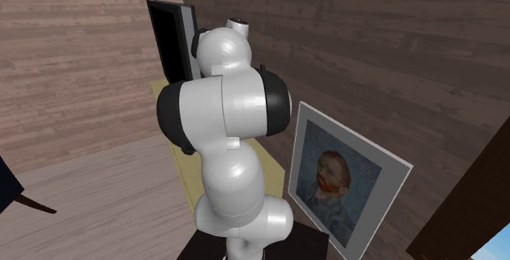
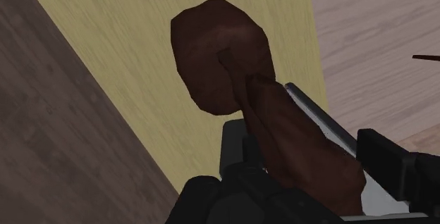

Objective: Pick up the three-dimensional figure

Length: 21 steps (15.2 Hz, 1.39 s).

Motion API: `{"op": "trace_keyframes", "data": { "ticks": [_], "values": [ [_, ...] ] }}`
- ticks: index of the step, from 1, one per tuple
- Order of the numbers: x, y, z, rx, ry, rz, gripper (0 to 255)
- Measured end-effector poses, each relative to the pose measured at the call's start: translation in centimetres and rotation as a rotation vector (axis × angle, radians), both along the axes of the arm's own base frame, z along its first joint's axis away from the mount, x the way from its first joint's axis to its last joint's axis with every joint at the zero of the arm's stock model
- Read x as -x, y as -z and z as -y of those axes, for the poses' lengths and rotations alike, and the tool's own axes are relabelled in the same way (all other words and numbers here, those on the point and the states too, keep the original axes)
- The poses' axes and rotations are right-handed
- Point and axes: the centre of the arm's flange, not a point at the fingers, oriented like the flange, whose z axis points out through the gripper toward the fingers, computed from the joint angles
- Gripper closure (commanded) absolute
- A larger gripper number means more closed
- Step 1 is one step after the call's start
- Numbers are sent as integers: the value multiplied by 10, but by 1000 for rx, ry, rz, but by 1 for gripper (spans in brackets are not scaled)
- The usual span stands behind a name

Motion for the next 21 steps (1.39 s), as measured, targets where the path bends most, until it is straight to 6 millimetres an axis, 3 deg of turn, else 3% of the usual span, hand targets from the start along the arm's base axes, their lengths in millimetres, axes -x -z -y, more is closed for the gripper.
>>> {"op": "trace_keyframes", "data": {
  "ticks": [10,21],
  "values": [
    [-1,-1,0,1,0,-1,255],
    [-1,-54,0,3,0,-5,255]
  ]
}}
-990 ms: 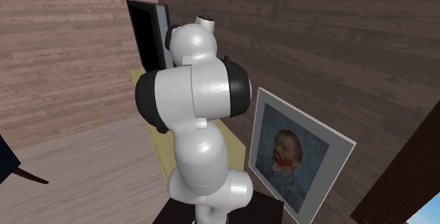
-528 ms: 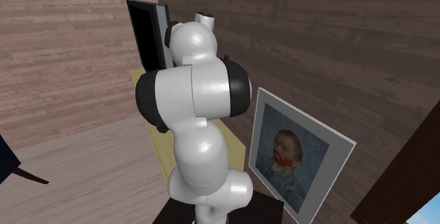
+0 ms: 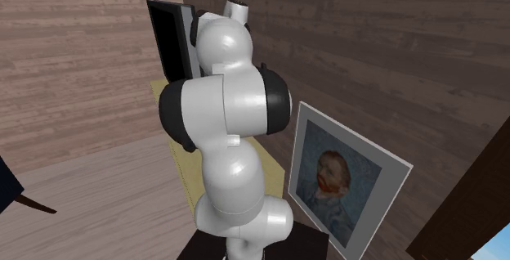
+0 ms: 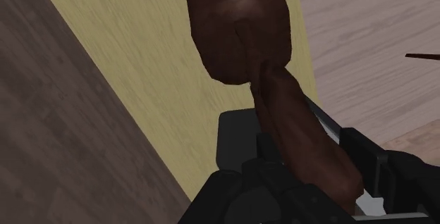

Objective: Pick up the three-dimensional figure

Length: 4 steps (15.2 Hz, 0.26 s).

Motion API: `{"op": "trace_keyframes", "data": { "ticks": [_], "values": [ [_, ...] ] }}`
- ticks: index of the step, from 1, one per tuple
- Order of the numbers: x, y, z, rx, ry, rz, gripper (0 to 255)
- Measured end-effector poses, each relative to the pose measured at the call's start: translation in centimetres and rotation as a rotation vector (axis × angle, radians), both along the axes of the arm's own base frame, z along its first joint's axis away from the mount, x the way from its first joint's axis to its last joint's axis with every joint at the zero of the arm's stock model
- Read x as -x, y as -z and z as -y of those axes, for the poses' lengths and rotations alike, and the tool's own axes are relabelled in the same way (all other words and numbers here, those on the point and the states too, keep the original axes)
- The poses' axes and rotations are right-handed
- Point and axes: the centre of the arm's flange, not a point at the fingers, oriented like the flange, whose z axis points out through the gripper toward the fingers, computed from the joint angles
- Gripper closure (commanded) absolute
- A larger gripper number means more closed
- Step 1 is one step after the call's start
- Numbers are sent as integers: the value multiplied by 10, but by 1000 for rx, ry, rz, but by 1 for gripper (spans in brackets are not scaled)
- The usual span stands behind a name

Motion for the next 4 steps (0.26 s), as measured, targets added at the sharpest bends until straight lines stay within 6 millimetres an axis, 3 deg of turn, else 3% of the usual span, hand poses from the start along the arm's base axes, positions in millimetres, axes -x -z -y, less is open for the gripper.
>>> {"op": "trace_keyframes", "data": {
  "ticks": [4],
  "values": [
    [0,-19,0,0,0,0,255]
  ]
}}
